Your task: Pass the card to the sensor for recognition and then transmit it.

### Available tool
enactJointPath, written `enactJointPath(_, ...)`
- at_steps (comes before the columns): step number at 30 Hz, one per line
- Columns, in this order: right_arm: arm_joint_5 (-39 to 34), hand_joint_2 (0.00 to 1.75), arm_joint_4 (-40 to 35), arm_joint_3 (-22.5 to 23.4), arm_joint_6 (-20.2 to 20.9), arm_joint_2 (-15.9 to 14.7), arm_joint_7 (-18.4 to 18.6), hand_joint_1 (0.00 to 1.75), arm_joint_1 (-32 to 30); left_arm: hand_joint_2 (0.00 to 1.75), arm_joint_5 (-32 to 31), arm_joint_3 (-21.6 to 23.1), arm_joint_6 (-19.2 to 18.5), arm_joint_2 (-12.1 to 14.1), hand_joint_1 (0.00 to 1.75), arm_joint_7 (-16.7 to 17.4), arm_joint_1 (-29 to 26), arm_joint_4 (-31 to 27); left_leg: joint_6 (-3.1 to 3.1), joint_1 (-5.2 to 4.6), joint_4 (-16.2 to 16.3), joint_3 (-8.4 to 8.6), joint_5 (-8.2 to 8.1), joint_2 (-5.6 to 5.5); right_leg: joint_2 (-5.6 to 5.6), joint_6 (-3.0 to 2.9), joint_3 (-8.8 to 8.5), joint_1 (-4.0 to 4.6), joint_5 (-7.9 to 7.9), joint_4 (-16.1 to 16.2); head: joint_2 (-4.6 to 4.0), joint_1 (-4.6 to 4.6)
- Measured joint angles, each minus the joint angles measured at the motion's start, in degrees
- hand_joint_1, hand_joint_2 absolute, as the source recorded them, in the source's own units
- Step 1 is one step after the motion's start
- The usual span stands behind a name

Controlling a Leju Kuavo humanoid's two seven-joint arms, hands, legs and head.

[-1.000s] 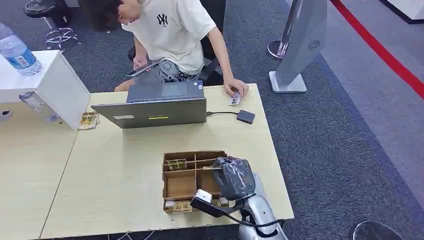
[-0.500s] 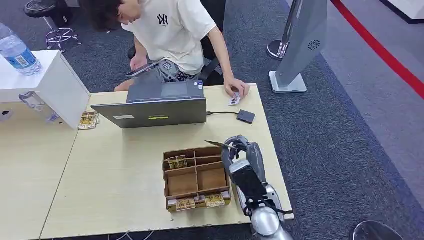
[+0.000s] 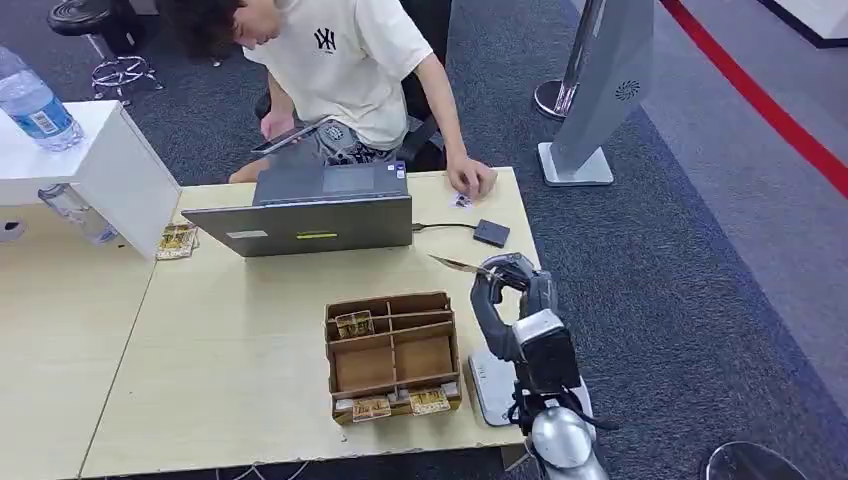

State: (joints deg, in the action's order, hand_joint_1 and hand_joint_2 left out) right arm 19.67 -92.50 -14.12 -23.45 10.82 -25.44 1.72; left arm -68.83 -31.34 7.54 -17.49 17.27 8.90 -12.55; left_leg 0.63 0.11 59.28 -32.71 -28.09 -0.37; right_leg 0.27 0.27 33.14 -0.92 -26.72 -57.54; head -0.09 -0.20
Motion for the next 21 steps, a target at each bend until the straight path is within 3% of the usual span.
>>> enactJointPath(11,13.49,1.75,0.61,-2.43,-6.3,0.04,-0.09,1.75,4.89,0.0,-1.84,1.9,-1.53,0.0,0.0,0.04,0.36,0.0,0.01,0.0,0.0,-0.01,0.03,0.0,0.01,-0.01,0.0,0.0,0.03,-0.01,0.0,0.0)
enactJointPath(21,28.72,1.75,10.17,-6.62,-11.56,0.09,6.85,1.75,19.4,0.0,-4.52,5.48,-4.09,0.0,0.0,0.9,1.48,0.0,-0.03,0.0,0.0,-0.01,0.15,-0.01,0.01,-0.03,0.0,0.0,0.12,-0.03,0.0,-0.02)
